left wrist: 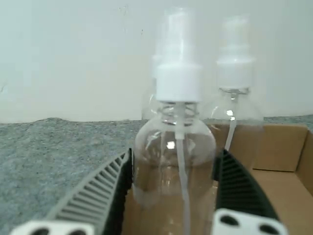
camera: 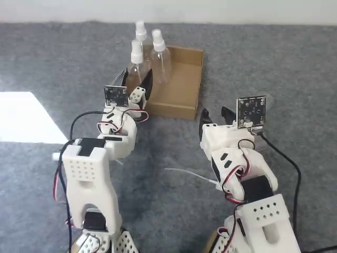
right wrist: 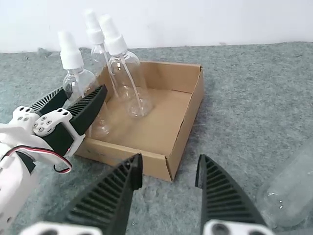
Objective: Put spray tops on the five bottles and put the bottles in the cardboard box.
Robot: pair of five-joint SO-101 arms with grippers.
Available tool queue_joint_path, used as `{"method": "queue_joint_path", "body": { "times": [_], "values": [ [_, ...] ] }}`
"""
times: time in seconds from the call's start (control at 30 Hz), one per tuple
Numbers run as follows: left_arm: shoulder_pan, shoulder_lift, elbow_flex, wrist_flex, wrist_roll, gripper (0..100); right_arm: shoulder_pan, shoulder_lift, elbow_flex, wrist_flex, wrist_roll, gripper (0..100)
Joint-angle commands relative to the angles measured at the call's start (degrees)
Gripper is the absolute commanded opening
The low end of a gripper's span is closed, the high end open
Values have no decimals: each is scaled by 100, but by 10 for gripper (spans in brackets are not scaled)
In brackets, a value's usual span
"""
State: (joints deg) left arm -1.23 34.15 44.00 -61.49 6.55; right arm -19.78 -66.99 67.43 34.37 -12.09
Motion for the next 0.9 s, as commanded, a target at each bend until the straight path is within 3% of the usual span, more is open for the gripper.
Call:
{"method": "queue_joint_path", "body": {
  "times": [0.0, 0.5, 0.63, 0.87],
  "values": [
    [-35, -378, -101, 9, 105, 254, 92, -136, -97, -171, -62, 162],
    [-44, -396, -31, -9, 105, 261, 92, -136, -97, -171, -53, 162],
    [-44, -396, 40, -9, 105, 319, 92, -136, -97, -171, -44, 162],
    [-44, -1029, 558, 18, 105, 324, 92, -136, -97, -171, -35, 162]
  ]
}}
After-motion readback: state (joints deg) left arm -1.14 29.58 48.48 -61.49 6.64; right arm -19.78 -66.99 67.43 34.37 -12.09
